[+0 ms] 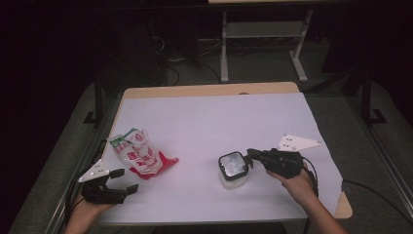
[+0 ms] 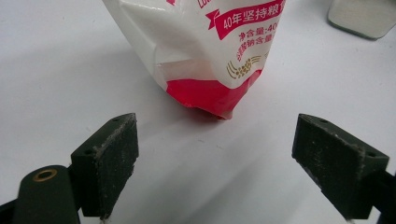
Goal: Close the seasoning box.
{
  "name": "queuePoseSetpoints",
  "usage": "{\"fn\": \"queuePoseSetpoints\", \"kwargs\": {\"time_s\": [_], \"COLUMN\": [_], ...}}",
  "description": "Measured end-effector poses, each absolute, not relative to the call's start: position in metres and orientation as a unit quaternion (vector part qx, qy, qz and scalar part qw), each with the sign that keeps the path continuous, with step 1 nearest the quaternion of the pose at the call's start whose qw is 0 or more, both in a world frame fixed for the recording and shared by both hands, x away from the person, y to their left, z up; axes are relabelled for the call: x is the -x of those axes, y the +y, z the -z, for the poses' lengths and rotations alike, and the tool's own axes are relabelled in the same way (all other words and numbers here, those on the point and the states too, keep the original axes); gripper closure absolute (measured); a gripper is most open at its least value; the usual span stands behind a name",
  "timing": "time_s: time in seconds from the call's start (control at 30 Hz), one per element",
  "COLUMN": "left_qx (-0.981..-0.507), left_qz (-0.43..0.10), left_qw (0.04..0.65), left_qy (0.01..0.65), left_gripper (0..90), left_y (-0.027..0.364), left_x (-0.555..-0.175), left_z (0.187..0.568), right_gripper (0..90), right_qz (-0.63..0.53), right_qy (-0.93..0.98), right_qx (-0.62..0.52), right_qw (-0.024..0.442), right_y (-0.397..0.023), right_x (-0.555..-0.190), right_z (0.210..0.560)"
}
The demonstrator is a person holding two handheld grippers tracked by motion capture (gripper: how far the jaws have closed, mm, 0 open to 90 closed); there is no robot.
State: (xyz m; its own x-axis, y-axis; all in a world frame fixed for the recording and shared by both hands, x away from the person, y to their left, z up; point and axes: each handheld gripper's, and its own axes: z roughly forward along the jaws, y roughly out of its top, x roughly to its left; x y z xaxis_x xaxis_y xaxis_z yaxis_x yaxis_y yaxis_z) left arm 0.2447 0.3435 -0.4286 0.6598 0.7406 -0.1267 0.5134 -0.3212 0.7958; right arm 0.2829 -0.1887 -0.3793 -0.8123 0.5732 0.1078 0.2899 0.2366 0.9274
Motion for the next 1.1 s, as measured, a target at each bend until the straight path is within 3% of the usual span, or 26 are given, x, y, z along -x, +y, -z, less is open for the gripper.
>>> {"fn": "queuePoseSetpoints", "kwargs": {"time_s": [0.17,0.4,1.1], "left_qx": [-0.802,-0.803,-0.803], "left_qz": [-0.131,-0.130,-0.132], "left_qw": [0.432,0.432,0.430], "left_qy": [0.390,0.391,0.392], "left_gripper": [14.3,14.3,14.2], "left_y": [0.343,0.343,0.346], "left_x": [-0.245,-0.245,-0.244], "left_z": [0.430,0.430,0.431], "right_gripper": [88.8,68.5,31.6], "right_qz": [-0.546,-0.530,-0.467], "right_qy": [0.770,0.767,0.769], "right_qx": [-0.298,-0.326,-0.399], "right_qw": [0.140,0.160,0.177], "right_y": [-0.201,-0.215,-0.249], "right_x": [-0.286,-0.287,-0.281], "right_z": [0.381,0.384,0.419]}}
